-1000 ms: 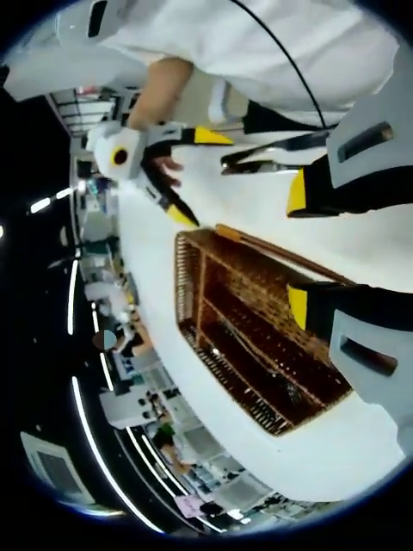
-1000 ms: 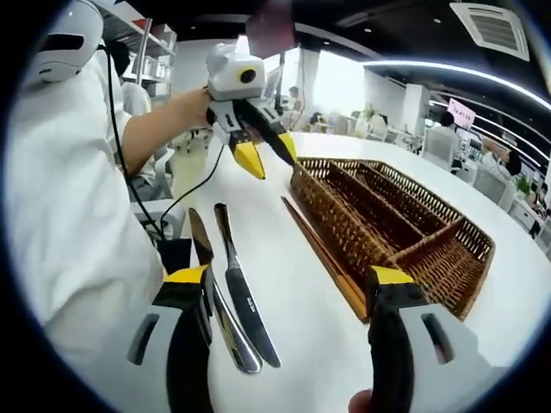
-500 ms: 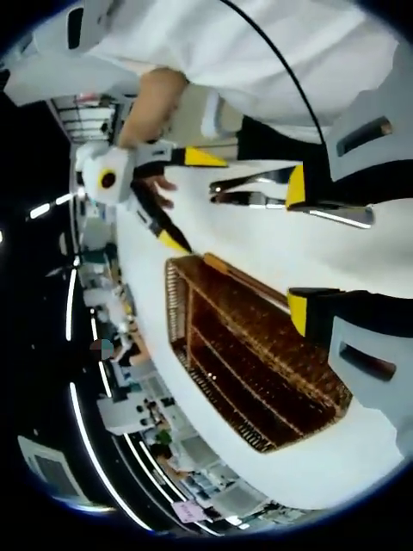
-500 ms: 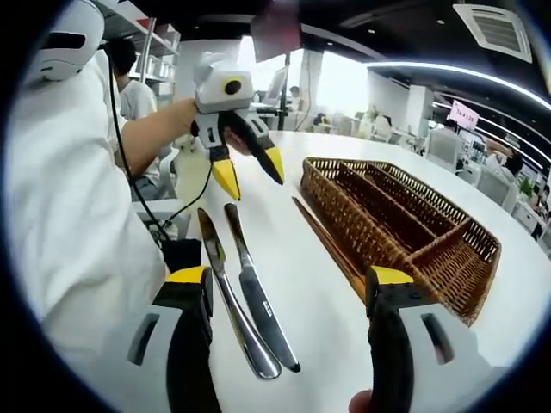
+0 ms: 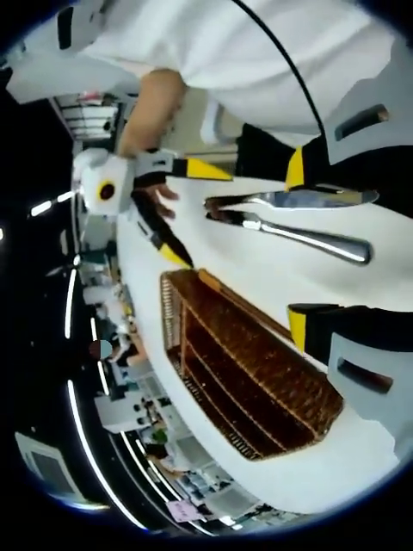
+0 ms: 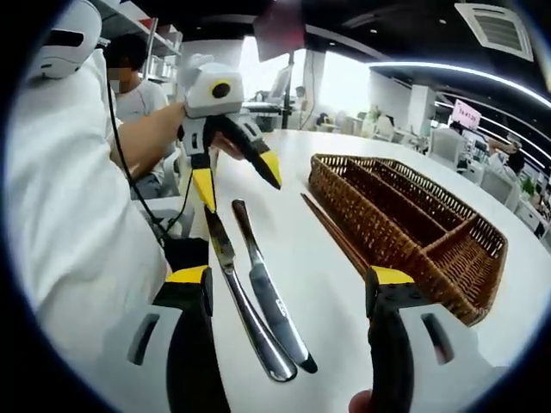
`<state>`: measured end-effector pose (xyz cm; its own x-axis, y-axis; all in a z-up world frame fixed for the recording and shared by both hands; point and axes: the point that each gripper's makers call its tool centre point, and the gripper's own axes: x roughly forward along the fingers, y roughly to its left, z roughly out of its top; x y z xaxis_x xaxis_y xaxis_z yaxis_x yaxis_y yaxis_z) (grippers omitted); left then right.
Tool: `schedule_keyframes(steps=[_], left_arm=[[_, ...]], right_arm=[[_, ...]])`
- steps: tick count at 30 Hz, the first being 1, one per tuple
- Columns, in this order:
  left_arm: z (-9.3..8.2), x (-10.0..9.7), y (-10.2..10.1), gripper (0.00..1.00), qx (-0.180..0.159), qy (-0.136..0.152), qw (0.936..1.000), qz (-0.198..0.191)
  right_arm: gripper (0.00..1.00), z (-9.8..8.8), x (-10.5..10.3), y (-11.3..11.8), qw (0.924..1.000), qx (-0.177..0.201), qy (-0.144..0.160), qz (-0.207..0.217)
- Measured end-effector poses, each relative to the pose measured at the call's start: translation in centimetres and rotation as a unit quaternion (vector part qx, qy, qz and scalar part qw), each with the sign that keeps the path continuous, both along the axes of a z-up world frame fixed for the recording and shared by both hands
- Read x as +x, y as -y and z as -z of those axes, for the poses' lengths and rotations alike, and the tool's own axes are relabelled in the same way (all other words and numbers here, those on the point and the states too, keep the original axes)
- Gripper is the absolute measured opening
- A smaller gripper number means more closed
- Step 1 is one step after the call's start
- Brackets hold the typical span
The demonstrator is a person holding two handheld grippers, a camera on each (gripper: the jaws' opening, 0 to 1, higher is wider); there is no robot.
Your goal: Arrange the knives, forks, and spoons in their matching storage slots by inserting each utensil handle-first until every utensil is classified and aligned in the correct compartment
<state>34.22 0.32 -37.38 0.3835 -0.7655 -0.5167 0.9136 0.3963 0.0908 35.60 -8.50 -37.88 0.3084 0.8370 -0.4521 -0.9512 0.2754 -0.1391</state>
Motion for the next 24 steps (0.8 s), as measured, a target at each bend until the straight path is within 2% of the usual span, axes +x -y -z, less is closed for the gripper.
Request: schedule_keyframes(steps=[8, 24], left_arm=[[1.0, -0.7, 0.1, 0.56, 0.006, -0.002, 1.0, -0.005], [2.7, -0.4, -0.5, 0.58, 0.044, 0.009, 0.9988, -0.016]], right_arm=[[0.75, 0.7, -0.4, -0.2, 1.0, 0.001, -0.002, 0.0], [0.75, 1.5, -0.4, 0.2, 1.0, 0.008, -0.004, 0.002]])
